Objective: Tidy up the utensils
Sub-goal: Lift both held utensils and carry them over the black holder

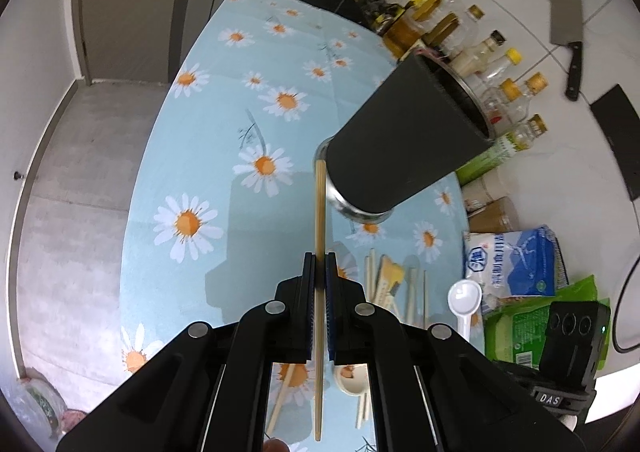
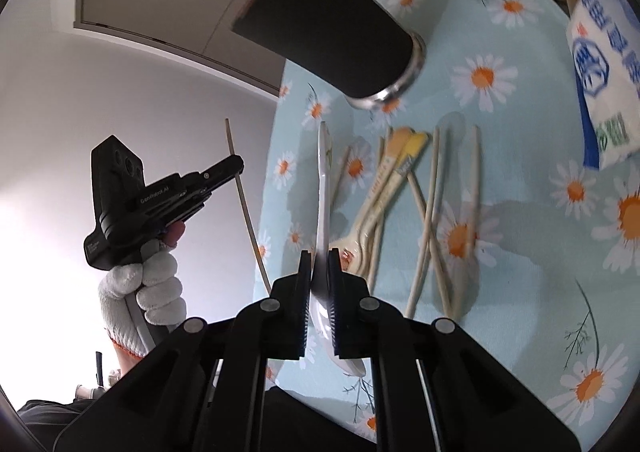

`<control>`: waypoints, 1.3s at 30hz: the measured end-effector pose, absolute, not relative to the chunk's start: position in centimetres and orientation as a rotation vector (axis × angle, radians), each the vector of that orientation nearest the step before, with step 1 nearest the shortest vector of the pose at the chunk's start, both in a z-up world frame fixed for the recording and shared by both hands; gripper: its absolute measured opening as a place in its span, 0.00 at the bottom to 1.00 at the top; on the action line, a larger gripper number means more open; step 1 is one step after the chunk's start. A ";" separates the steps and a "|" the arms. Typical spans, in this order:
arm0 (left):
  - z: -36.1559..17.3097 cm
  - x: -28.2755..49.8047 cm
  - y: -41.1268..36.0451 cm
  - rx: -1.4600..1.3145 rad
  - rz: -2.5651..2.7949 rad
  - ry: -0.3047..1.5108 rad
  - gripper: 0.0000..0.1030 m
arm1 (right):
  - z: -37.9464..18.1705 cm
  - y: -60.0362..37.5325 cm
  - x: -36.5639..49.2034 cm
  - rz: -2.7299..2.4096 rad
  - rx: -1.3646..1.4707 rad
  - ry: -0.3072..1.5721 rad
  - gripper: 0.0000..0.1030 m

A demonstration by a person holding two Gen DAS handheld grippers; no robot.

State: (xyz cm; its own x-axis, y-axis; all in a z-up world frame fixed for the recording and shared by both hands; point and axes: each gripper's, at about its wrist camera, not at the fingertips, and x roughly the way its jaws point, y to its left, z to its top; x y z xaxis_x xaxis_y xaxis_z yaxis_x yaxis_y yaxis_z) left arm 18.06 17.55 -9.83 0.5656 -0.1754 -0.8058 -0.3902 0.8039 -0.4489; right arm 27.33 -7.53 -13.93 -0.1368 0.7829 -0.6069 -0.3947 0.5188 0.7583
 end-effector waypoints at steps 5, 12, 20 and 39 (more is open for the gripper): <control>-7.5 18.2 17.0 -0.621 0.111 0.933 0.04 | -11.9 -6.7 27.9 1.083 0.364 1.286 0.09; -4.0 18.8 16.0 -0.540 0.091 0.857 0.04 | -9.0 -5.4 29.3 1.117 0.341 1.197 0.09; -0.6 20.0 15.3 -0.477 0.040 0.768 0.04 | -5.1 -4.4 31.1 1.143 0.338 1.080 0.09; 7.1 25.2 15.7 -0.367 -0.075 0.461 0.04 | 1.5 0.2 35.8 1.070 0.326 0.686 0.10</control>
State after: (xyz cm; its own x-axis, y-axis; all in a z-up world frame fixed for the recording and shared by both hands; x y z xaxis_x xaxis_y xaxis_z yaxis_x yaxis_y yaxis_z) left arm 25.23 15.71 7.05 0.8942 -0.1526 -0.4208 -0.0118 0.9318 -0.3629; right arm 35.76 0.18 1.51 0.3019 0.8847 -0.3551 -0.6916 0.4596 0.5572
